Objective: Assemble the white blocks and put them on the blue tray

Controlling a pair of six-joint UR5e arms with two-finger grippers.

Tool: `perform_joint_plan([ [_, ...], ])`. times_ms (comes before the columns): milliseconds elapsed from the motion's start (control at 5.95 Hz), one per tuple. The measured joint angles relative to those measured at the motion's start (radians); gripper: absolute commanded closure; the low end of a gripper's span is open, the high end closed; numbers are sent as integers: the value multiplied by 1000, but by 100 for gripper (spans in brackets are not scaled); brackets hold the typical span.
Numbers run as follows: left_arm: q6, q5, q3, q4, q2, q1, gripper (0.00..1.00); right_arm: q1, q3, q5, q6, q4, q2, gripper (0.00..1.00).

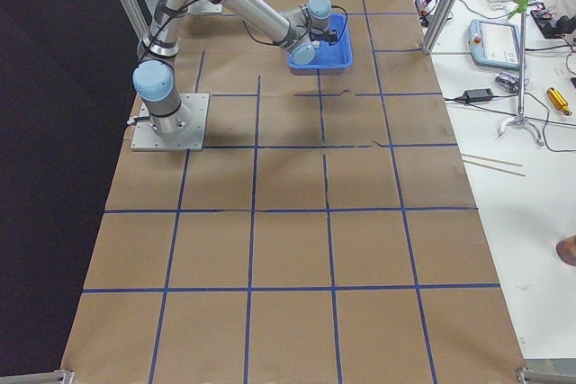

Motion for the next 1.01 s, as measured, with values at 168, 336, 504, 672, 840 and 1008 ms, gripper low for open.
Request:
perform_joint_plan([
  [168, 0, 0, 0, 1, 0, -1, 1, -9, -10, -28, 0, 72, -36, 0],
  [336, 0, 0, 0, 1, 0, -1, 1, -32, -27, -67, 0, 159, -72, 0],
  [504, 0, -1, 0, 1, 0, -1, 1, -71, -39, -103, 1, 254, -118, 0],
  [672, 0, 0, 0, 1, 0, -1, 1, -120, -43, -142, 7, 359, -179, 0],
  [840, 0, 0, 0, 1, 0, -1, 1, -167, -44, -188, 49, 461, -243, 0],
  [1008, 0, 0, 0, 1, 0, -1, 1, -208, -45, -244, 148, 526, -298, 0],
])
